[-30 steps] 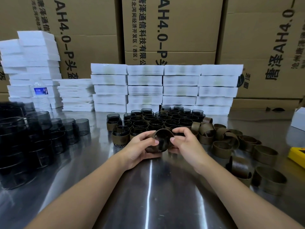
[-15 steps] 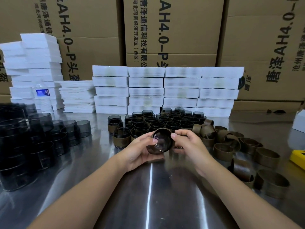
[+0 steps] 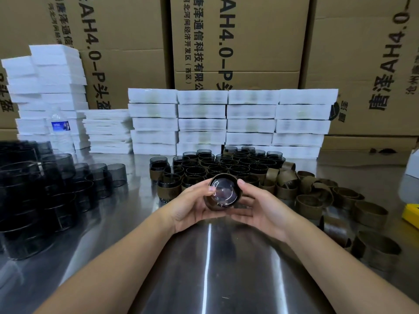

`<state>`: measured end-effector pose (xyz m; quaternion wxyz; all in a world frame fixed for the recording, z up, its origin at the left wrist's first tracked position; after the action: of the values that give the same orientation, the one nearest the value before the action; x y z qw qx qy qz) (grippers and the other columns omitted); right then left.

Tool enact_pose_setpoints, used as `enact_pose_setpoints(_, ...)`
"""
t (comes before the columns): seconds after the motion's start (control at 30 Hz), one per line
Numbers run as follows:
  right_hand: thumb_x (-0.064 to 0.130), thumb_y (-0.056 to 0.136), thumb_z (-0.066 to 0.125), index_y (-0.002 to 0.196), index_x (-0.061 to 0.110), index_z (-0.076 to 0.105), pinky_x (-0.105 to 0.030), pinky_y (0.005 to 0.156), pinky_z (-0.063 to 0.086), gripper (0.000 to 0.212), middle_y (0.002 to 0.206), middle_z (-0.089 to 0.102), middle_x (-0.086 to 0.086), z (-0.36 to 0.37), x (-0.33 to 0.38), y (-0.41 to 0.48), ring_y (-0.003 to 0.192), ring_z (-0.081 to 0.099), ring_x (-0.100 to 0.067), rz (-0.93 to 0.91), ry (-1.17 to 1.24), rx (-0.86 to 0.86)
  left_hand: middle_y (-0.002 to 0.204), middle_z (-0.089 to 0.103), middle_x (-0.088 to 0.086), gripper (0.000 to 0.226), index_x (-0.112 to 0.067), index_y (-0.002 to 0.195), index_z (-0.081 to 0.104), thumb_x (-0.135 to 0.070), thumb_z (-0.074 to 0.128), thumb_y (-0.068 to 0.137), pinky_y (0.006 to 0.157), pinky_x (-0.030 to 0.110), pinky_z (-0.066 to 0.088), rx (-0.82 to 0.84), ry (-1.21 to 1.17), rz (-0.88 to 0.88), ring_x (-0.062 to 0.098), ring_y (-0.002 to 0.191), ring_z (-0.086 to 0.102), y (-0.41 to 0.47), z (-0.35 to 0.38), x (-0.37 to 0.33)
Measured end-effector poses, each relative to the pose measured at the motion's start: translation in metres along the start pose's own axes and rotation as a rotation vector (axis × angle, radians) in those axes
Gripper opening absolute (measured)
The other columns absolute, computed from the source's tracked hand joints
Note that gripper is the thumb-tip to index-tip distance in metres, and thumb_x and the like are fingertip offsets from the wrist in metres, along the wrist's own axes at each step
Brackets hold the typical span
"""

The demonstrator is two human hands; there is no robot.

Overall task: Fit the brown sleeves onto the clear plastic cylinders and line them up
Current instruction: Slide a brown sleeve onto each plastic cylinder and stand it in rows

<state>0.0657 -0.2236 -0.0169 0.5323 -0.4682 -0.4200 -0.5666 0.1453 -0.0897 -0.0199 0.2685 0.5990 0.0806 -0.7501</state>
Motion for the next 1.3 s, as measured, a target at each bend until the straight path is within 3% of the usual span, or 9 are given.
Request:
enact_pose_setpoints(0.3, 0.045, 0.071, 0.066, 0.100, 0.019, 0.072, -0.032, 0.075, 0.052, 0.039, 0.091, 0.069, -0.003, 0.002, 0.007, -0.003, 0.070, 0.061, -0.018, 0.005, 0.062, 0.024, 0.116, 0.070, 0.008, 0.051, -0.022, 0.114, 0.071, -0.035, 0.085, 0.067, 0.080, 0.032, 0.057, 0.102, -0.051, 0.005, 0.023, 0.102, 0.069, -0.001, 0.010, -0.005)
enact_pose_setpoints(0.5, 0.043, 0.072, 0.065, 0.104, 0.015, 0.069, -0.031, 0.074, 0.049, 0.043, 0.098, 0.059, -0.007, 0.004, 0.006, -0.004, 0.075, 0.054, -0.017, 0.046, 0.152, -0.037, 0.110, 0.072, 0.010, 0.056, -0.018, 0.108, 0.075, -0.036, 0.092, 0.057, 0.076, 0.030, 0.058, 0.066, -0.070, -0.004, 0.022, 0.098, 0.070, 0.000, 0.012, -0.004)
enact_pose_setpoints(0.73, 0.050, 0.068, 0.065, 0.102, 0.016, 0.067, -0.026, 0.074, 0.047, 0.048, 0.092, 0.064, -0.002, 0.010, 0.003, -0.002, 0.080, 0.056, -0.014, 0.076, 0.249, -0.093, 0.104, 0.074, 0.009, 0.055, -0.016, 0.099, 0.078, -0.032, 0.096, 0.049, 0.067, 0.024, 0.060, 0.016, -0.143, -0.023, 0.018, 0.091, 0.073, 0.001, 0.011, -0.003)
enact_pose_setpoints(0.93, 0.051, 0.085, 0.056, 0.094, 0.016, 0.066, -0.022, 0.067, 0.043, 0.037, 0.084, 0.067, 0.001, 0.012, -0.002, 0.001, 0.073, 0.055, -0.011, 0.101, 0.309, -0.171, 0.101, 0.074, 0.014, 0.056, -0.009, 0.093, 0.078, -0.029, 0.098, 0.044, 0.064, 0.024, 0.059, -0.047, -0.188, -0.041, 0.020, 0.088, 0.073, 0.003, 0.008, 0.002)
enact_pose_setpoints(1.03, 0.051, 0.086, 0.055, 0.093, 0.016, 0.066, -0.022, 0.065, 0.042, 0.037, 0.084, 0.066, 0.000, 0.012, -0.002, 0.001, 0.071, 0.053, -0.012, 0.117, 0.333, -0.181, 0.103, 0.073, 0.016, 0.047, -0.005, 0.095, 0.077, -0.025, 0.092, 0.056, 0.065, 0.024, 0.059, -0.040, -0.225, -0.046, 0.022, 0.091, 0.072, 0.003, 0.008, 0.003)
enact_pose_setpoints(1.13, 0.050, 0.087, 0.055, 0.092, 0.016, 0.066, -0.022, 0.065, 0.042, 0.036, 0.083, 0.067, -0.001, 0.012, -0.004, 0.002, 0.071, 0.053, -0.012, 0.122, 0.353, -0.190, 0.104, 0.073, 0.016, 0.024, -0.006, 0.095, 0.077, -0.020, 0.065, 0.080, 0.067, 0.023, 0.059, -0.057, -0.246, -0.043, 0.022, 0.093, 0.072, 0.002, 0.006, 0.003)
enact_pose_setpoints(1.3, 0.047, 0.087, 0.056, 0.092, 0.015, 0.066, -0.023, 0.062, 0.042, 0.034, 0.079, 0.068, -0.001, 0.011, -0.007, 0.004, 0.069, 0.055, -0.012, 0.139, 0.380, -0.206, 0.103, 0.073, 0.013, 0.026, -0.007, 0.094, 0.078, -0.019, 0.057, 0.084, 0.068, 0.022, 0.058, -0.077, -0.220, -0.048, 0.020, 0.094, 0.072, 0.003, 0.005, 0.006)
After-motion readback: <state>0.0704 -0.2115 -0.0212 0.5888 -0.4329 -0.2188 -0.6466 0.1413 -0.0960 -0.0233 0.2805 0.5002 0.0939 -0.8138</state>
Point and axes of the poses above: each hand's wrist, its own y-axis towards the middle knuckle, its own z-axis out of the palm, x = y × z, the point moved 4 cm from there along y, towards the middle knuckle
